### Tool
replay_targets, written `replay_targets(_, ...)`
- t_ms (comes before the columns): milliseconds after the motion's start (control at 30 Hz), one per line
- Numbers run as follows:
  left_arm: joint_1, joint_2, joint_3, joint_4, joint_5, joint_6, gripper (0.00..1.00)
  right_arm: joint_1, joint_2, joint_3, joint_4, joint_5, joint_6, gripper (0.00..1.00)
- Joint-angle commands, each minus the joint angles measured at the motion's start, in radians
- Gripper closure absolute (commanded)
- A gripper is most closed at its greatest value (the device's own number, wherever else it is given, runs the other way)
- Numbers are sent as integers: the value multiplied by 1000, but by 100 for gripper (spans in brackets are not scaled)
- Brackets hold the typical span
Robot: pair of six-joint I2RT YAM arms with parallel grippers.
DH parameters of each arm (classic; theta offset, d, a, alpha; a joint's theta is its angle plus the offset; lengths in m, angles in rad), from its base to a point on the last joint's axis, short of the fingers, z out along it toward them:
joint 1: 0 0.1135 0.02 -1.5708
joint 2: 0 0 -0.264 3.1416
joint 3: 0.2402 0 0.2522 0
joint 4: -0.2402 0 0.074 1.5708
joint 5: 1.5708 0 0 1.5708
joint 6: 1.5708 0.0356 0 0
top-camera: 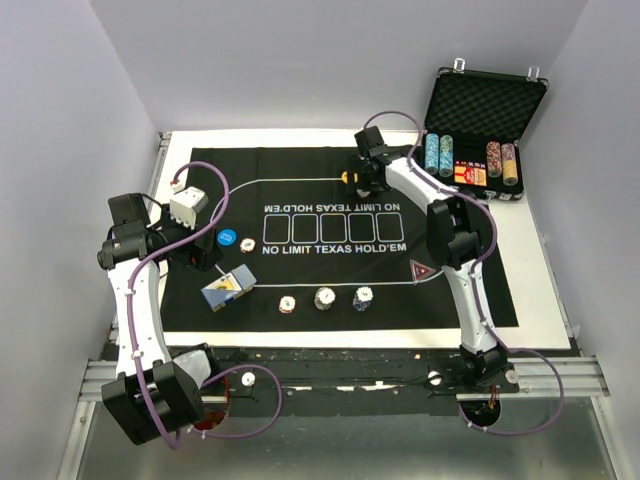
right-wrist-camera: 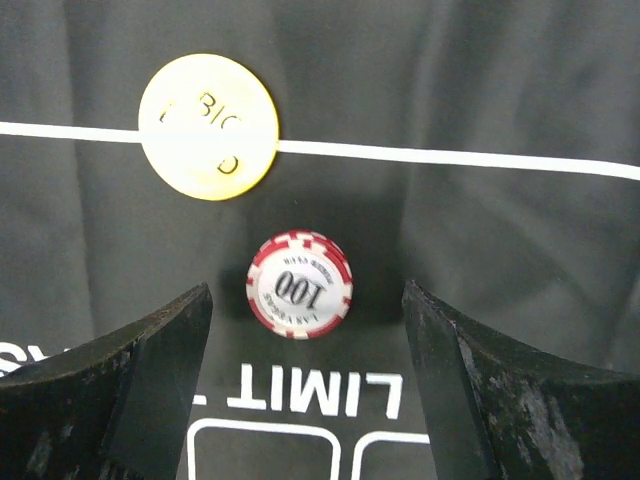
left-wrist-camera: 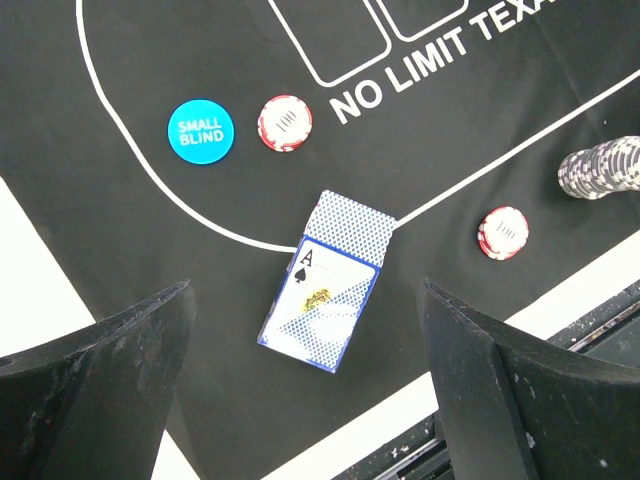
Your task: Distribute texas hold em gaming equipment
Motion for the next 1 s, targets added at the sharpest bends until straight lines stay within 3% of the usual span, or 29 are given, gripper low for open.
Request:
replay_targets(0, 4, -22, -8, -9, 14, 19, 1, 14, -154, -40, -12, 58, 8, 14)
replay_targets(133, 6, -28, -5, -13, 14, 15, 1, 91, -271, -82, -16, 82, -4, 13)
replay_targets(267, 7, -33, -4, -13, 20, 8, 1, 244, -365, -206, 1, 75, -24, 12)
replay_targets(433, 7, -33, -8, -14, 25, 0, 1, 457, -435, -387, 41, 37, -11, 11)
replay_targets(567, 6, -33, -8, -20, 20, -1, 1, 585, -425, -424, 21, 26, -6, 11)
replay_targets(967, 7, -53, -16, -18, 14, -9, 1, 721, -331, -430, -18, -10, 9, 9)
